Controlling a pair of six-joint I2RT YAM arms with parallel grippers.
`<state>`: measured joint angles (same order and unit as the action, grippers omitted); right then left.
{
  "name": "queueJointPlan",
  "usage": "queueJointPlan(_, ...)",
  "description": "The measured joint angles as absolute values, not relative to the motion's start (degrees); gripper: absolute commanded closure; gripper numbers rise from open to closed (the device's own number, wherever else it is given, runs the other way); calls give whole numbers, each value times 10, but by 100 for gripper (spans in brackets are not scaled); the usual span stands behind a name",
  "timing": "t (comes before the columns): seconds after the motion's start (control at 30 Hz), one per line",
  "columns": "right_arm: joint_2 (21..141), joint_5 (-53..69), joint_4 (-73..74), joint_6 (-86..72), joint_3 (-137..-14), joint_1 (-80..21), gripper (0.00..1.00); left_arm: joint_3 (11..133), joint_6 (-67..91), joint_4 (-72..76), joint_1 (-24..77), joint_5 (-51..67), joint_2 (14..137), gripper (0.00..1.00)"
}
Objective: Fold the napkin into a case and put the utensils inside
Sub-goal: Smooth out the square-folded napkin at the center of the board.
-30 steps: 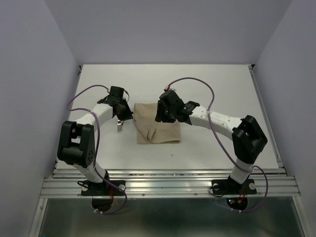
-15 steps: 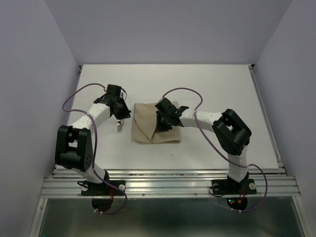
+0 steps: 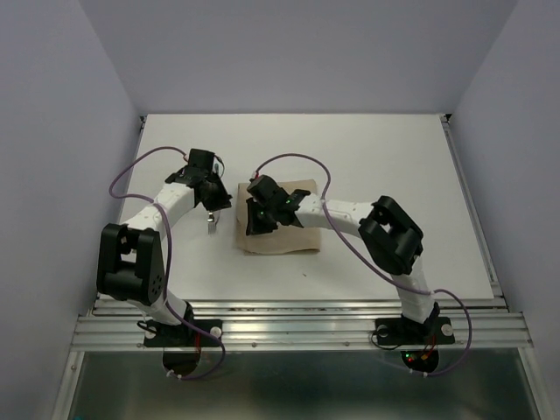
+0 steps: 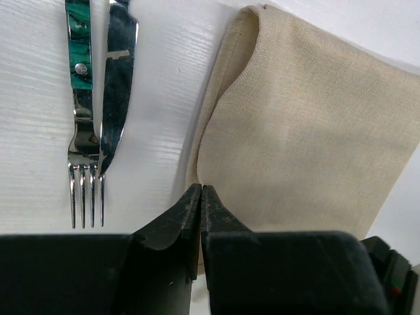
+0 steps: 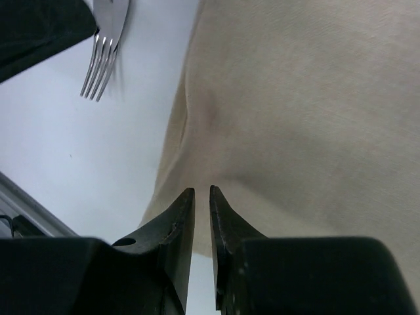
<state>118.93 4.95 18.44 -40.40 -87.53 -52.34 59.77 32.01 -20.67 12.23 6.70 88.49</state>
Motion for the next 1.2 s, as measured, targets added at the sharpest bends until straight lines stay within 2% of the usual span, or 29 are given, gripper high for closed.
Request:
queueJointPlan(0.27, 1204, 80, 183, -385, -885, -554, 77, 598, 321, -203, 122, 73, 885, 80)
queueJointPlan(0.4, 1171, 69, 178, -383, -839, -544, 76, 598, 321, -192, 122, 83, 887, 80)
queueJointPlan(0.53, 1103, 55, 176, -382, -778, -488, 77, 599, 320, -181, 123, 93, 898, 80)
queueJointPlan(0.7, 1055, 38, 174, -372, -751, -353, 77, 646, 320, -175, 123, 109, 962, 80)
queueJointPlan(0.83, 1065, 38, 176, -366, -755, -293, 77, 701, 320, -161, 124, 122, 1023, 80)
queueJointPlan(1.2, 1178, 103, 177, -382, -847, -249, 77, 786, 317, -152, 124, 133, 1117, 81)
